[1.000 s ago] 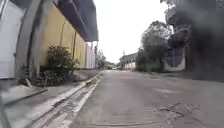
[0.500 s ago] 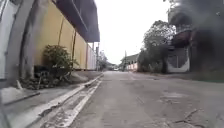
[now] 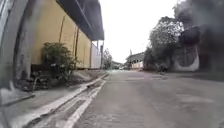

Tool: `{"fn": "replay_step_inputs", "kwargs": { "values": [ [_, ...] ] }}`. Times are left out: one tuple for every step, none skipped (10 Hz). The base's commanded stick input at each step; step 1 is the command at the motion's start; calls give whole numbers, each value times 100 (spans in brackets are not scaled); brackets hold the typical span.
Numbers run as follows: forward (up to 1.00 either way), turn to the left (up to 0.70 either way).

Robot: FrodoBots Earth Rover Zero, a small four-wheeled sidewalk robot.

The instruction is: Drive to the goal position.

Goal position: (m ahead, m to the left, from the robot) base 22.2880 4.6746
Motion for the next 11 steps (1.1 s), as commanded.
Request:
{"fn": "replay_step_inputs", "kwargs": {
  "values": [
    [70,0],
    [70,0],
    [70,0],
    [70,0],
    [70,0],
    [70,0],
    [70,0],
    [70,0],
    [70,0],
    [70,0],
    [69,0]
  ]
}}
